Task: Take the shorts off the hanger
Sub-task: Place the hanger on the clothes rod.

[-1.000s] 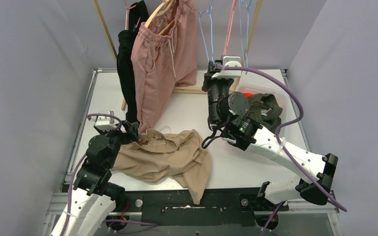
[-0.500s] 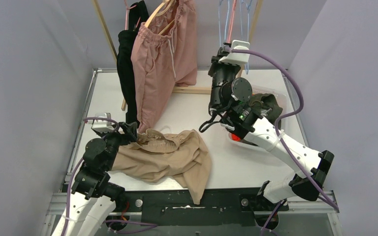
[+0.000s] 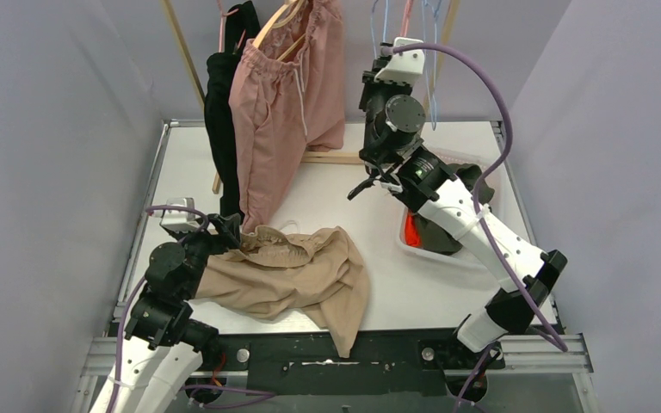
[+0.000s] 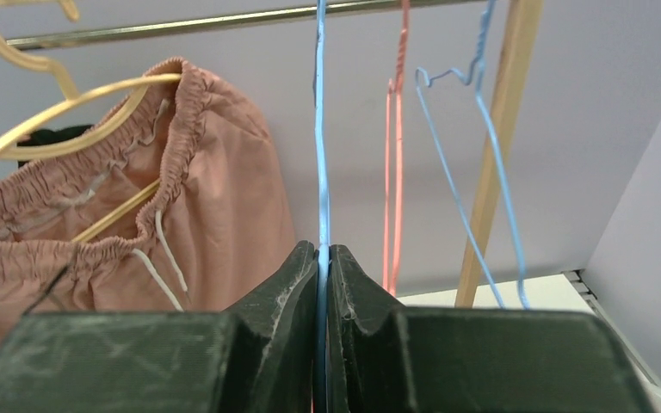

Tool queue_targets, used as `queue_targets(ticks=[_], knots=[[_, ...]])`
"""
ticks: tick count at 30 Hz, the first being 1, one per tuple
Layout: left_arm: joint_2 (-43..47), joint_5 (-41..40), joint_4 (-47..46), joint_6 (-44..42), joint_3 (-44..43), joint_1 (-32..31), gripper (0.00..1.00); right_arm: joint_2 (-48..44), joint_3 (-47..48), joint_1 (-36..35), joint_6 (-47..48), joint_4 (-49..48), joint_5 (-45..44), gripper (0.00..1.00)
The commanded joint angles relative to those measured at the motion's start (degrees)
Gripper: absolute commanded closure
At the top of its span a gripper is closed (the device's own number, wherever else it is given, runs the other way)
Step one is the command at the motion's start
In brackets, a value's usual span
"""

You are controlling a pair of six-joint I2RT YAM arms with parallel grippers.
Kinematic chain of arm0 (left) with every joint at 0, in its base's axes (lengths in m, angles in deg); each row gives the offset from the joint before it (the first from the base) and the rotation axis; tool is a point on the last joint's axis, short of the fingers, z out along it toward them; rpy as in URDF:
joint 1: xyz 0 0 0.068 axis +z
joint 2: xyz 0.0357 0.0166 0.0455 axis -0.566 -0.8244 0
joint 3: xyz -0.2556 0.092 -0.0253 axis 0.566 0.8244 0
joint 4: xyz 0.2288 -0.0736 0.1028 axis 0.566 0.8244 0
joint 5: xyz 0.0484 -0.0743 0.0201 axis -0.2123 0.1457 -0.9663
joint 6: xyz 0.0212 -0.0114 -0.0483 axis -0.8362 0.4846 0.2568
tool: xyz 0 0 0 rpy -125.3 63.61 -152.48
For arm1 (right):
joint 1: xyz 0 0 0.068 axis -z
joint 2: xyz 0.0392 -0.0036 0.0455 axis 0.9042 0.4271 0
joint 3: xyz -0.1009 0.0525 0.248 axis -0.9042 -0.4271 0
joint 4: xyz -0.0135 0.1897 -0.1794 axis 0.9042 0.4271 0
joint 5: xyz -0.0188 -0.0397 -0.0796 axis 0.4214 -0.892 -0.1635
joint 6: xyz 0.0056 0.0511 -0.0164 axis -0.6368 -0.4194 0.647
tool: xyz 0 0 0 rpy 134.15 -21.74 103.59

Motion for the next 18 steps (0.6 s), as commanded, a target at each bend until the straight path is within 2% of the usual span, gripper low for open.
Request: queue_targets(ticks=[1,11,18], knots=[[0.5,-0.4,-2.1,0.3,-0.4,-0.2,0.27,1.1,5.2,2.3,-4.2,6.3,4.6,1.00],[1.5,-0.4,-1.9,0.3,-0.4,-0.2,0.27,6.0,13.9,7.0,-12.2,23.0,11.5,1.00],[2.2,-0.5,-1.8,0.4,-0.3,-0.3,0.27,6.2,12.5,6.8,-15.1,26.1,13.4,1.00]])
